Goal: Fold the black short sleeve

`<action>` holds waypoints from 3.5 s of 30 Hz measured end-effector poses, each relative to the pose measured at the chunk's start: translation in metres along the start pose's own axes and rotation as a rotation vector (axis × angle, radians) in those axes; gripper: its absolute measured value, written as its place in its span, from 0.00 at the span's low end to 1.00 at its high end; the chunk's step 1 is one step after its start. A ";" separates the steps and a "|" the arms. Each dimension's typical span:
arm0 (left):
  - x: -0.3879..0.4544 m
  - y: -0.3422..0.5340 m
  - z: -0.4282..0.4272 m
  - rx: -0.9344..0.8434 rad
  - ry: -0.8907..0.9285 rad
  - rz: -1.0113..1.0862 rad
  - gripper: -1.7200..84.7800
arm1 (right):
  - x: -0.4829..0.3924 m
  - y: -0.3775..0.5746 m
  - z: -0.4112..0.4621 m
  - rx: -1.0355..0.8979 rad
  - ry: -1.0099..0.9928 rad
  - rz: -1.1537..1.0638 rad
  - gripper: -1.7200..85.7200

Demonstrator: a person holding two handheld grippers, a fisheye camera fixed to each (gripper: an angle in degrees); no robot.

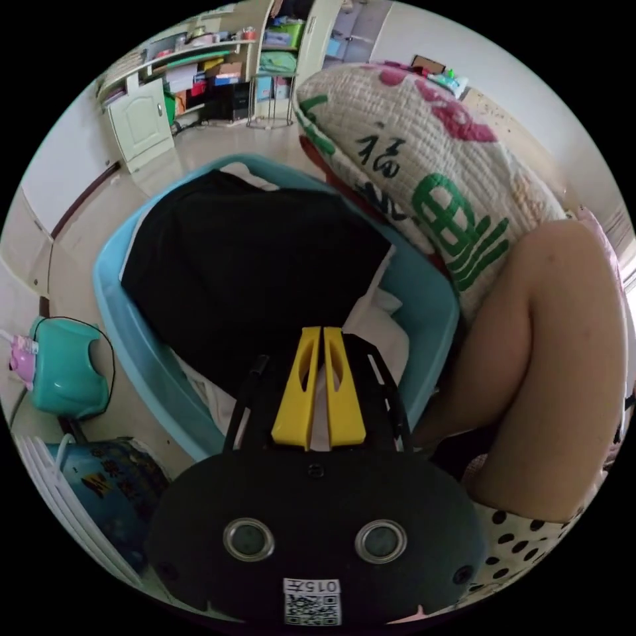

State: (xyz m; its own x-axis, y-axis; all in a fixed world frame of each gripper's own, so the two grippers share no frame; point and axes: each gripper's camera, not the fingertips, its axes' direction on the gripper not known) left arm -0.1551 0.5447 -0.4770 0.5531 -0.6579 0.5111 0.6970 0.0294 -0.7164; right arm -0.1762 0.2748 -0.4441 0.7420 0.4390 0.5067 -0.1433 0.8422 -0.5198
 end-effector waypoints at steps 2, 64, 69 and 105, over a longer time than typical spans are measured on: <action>-0.016 0.005 -0.030 0.123 0.098 -0.057 0.02 | 0.010 0.006 -0.006 -0.008 -0.014 0.012 0.01; 0.662 0.157 -0.160 0.256 0.470 1.184 0.13 | 0.467 -0.414 -0.219 0.103 0.107 0.879 0.05; 0.622 0.146 -0.163 0.253 0.509 1.164 0.05 | 0.431 -0.448 -0.247 0.075 0.137 0.809 0.05; 0.244 -0.126 -0.274 0.780 0.742 0.578 0.03 | 0.335 -0.595 -0.500 0.266 -0.380 0.405 0.06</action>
State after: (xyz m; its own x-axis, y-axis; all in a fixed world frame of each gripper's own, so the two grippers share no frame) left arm -0.2335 0.1741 -0.3923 0.6555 -0.6605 -0.3662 0.6624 0.7357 -0.1414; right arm 0.4849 -0.2359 -0.3092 0.3159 0.7801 0.5400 -0.5602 0.6127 -0.5574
